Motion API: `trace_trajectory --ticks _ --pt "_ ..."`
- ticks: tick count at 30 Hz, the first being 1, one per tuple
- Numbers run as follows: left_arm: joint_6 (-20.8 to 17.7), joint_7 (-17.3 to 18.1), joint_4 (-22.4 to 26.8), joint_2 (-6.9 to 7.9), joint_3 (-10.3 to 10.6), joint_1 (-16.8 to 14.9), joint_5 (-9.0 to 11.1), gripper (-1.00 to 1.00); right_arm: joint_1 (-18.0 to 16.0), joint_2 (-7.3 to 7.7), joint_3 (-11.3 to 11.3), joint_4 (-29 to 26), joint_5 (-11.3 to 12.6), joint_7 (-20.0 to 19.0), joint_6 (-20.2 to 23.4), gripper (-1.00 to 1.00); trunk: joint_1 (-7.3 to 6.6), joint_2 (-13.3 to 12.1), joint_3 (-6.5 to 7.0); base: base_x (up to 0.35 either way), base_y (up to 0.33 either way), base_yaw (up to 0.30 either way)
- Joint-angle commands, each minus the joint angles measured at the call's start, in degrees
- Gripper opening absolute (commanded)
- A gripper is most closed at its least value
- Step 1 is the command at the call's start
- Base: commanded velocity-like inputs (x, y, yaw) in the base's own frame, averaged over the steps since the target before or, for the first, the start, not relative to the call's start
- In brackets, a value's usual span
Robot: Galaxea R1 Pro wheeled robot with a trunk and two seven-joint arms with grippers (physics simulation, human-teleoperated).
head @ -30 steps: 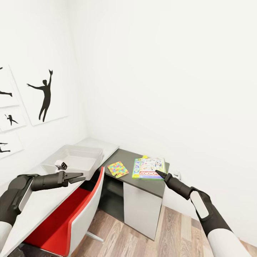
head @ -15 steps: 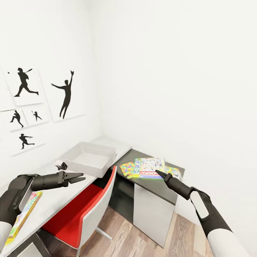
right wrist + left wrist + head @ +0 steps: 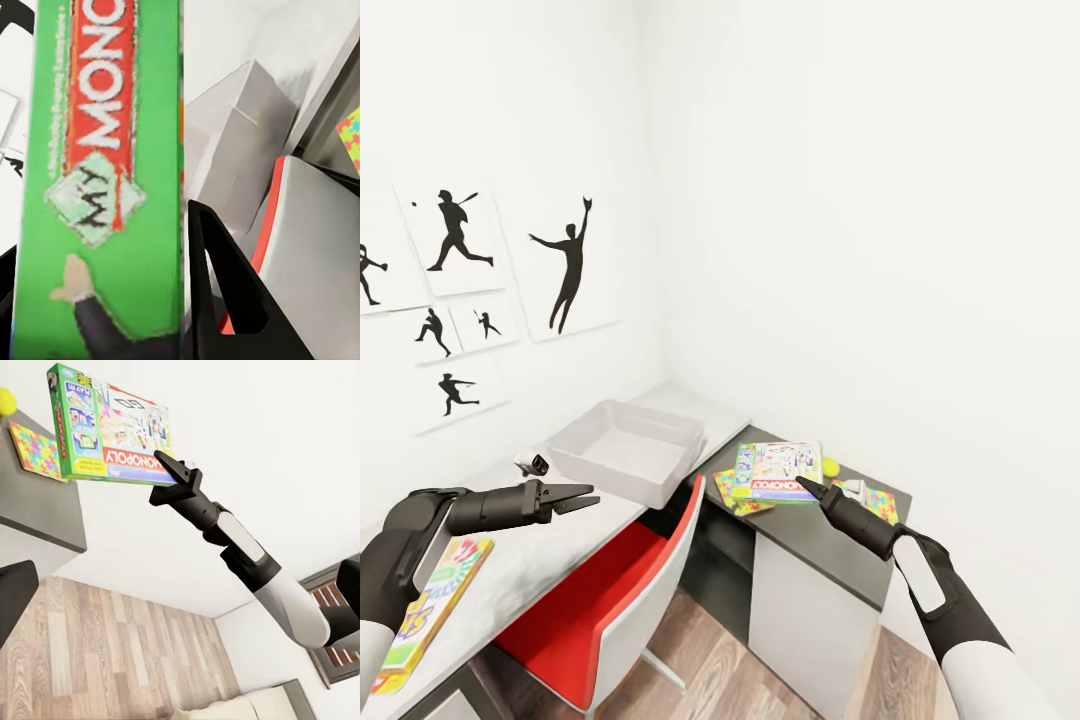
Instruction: Put all the toys in the child's room - the three board games (two on the bed and one on the table), the two jigsaw puzzles on the table, and the tennis ball on the table - inside the toy box on the table in the child's room.
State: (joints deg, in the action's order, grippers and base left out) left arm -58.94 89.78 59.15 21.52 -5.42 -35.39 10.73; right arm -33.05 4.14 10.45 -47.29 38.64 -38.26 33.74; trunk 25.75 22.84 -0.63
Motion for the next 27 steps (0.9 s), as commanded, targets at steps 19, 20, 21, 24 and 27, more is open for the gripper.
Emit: trace_trajectory --ticks 19,20,21,24,27 --pt "-0.6 0.2 0.0 -0.02 0.0 0.0 0.0 1.0 -0.1 -0.01 0.1 0.0 0.2 -0.1 0.4 -1.0 0.03 0.1 -0.07 0.078 0.025 0.002" --pt "-0.5 0.2 0.0 -0.04 0.0 0.0 0.0 1.0 -0.1 -0.01 0.1 0.0 0.2 -0.1 0.4 -1.0 0.03 0.1 -0.07 0.158 0.018 0.0" --pt "-0.5 0.2 0.0 -0.05 0.0 0.0 0.0 1.0 -0.1 -0.01 0.1 0.0 0.2 -0.1 0.4 -1.0 0.03 0.1 -0.07 0.143 0.011 0.0" --pt "-0.5 0.2 0.0 -0.07 0.0 0.0 0.0 1.0 0.0 -0.01 0.1 0.0 0.2 -0.1 0.4 -1.0 0.03 0.1 -0.07 0.128 0.006 0.0" --pt "-0.5 0.2 0.0 -0.07 0.1 0.0 0.0 1.0 0.0 -0.01 0.1 0.0 0.2 -0.1 0.4 -1.0 0.03 0.1 -0.07 0.102 0.002 0.0"
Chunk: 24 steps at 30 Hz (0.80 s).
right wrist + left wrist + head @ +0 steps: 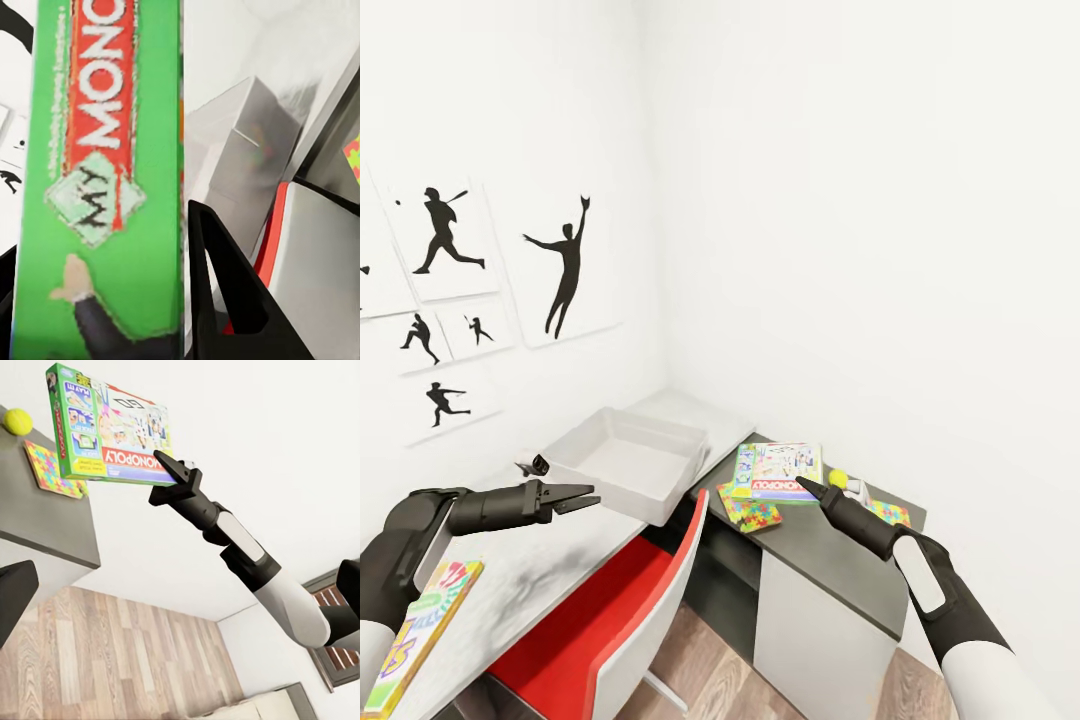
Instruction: Put all the toys in the child's room - the three board games (two on the bed and one on the table), the two jigsaw puzzles on the table, and the tennis ball on the table - inside the toy box on the table in the child's room.
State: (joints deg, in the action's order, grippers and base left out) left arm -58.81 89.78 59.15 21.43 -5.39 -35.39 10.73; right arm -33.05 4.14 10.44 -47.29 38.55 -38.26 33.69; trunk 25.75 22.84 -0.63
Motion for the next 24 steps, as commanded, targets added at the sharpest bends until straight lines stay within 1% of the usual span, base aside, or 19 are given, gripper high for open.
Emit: trace_trajectory --ticks 1,24 --pt "-0.6 0.2 0.0 0.01 0.0 0.0 0.0 1.0 0.0 -0.01 0.1 0.0 0.3 -0.1 0.4 -1.0 0.04 0.1 -0.07 0.054 0.001 0.0" --pt "-0.5 0.2 0.0 0.01 0.0 0.0 0.0 1.0 0.0 0.08 0.2 0.0 0.3 -0.1 0.5 -1.0 0.04 0.1 -0.07 0.005 0.0 0.0"
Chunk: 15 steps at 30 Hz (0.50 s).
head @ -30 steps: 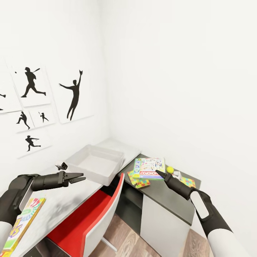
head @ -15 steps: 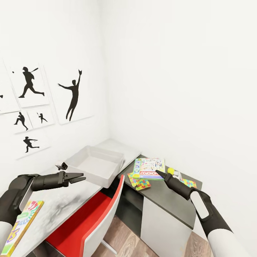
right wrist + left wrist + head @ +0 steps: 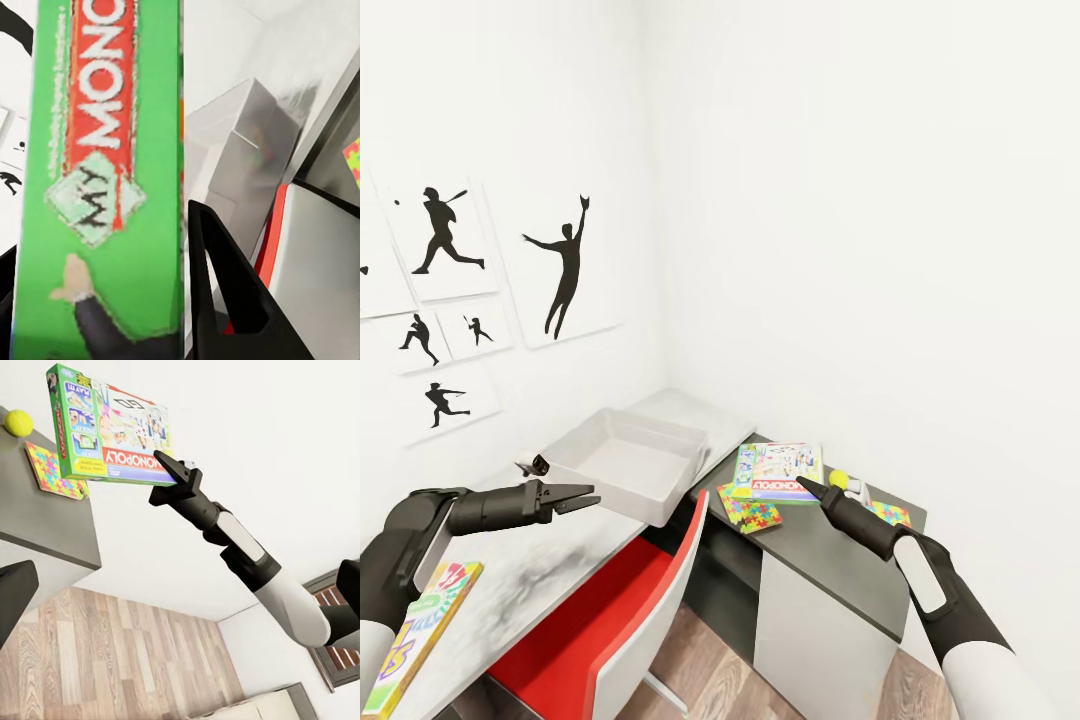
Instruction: Put all the toys in the child's room - the three board games (two on the bed and one on the table), the two jigsaw puzzles on the table, and the tennis ball on the table - inside the toy box on the table in the child's room.
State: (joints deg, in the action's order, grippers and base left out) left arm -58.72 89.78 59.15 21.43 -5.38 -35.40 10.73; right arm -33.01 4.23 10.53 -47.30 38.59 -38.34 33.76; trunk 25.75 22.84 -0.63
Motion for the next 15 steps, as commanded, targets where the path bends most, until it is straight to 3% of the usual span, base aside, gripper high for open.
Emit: trace_trajectory --ticks 1,10,15 --pt "-0.6 0.2 0.0 0.02 0.0 0.0 0.0 1.0 0.0 -0.01 0.1 0.0 0.3 -0.1 0.4 -1.0 0.03 0.1 -0.07 0.0 0.0 0.0" --pt "-0.6 0.2 0.0 0.0 0.0 0.0 0.0 1.0 0.0 -0.01 0.1 0.0 0.3 0.0 0.3 -1.0 0.03 0.1 -0.07 0.008 0.0 0.0" --pt "-0.6 0.2 0.0 0.0 0.0 0.0 0.0 1.0 0.0 -0.06 0.1 0.0 0.3 0.0 0.3 -1.0 0.03 0.1 -0.07 0.172 0.0 0.0"
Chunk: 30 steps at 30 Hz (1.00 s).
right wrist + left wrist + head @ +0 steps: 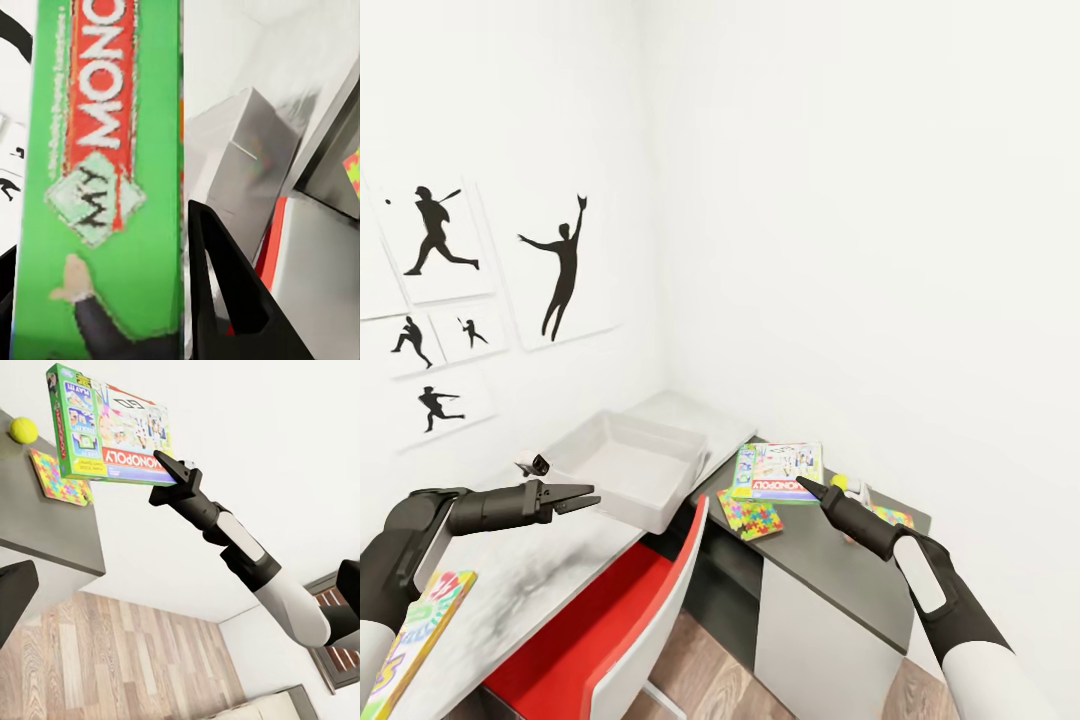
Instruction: Put all the toys in the child's room - the three board games (two on the bed and one on the table), the two jigsaw puzzles on the table, and the tennis ball on the table - inside the toy box on the table in the child's room.
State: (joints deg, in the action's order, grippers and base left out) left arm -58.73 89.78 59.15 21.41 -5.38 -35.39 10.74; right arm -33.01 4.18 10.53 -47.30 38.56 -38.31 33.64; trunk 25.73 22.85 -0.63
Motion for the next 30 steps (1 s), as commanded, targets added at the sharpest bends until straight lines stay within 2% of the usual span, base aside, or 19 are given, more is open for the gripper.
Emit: trace_trajectory --ticks 1,7,30 --pt "-0.6 0.2 0.0 0.02 0.0 0.0 0.0 1.0 0.0 -0.01 0.1 0.0 0.3 0.0 0.4 -1.0 0.05 0.1 -0.07 0.199 0.0 0.0" --pt "-0.6 0.2 0.0 0.03 0.0 0.0 0.0 1.0 0.0 0.0 0.1 0.0 0.3 -0.1 0.3 -1.0 0.05 0.1 -0.07 0.092 0.0 0.0" --pt "-0.5 0.2 0.0 -0.04 0.0 0.0 0.0 1.0 0.0 -0.06 0.1 0.0 0.2 -0.1 0.0 -1.0 0.05 0.1 -0.07 0.002 0.0 0.0"
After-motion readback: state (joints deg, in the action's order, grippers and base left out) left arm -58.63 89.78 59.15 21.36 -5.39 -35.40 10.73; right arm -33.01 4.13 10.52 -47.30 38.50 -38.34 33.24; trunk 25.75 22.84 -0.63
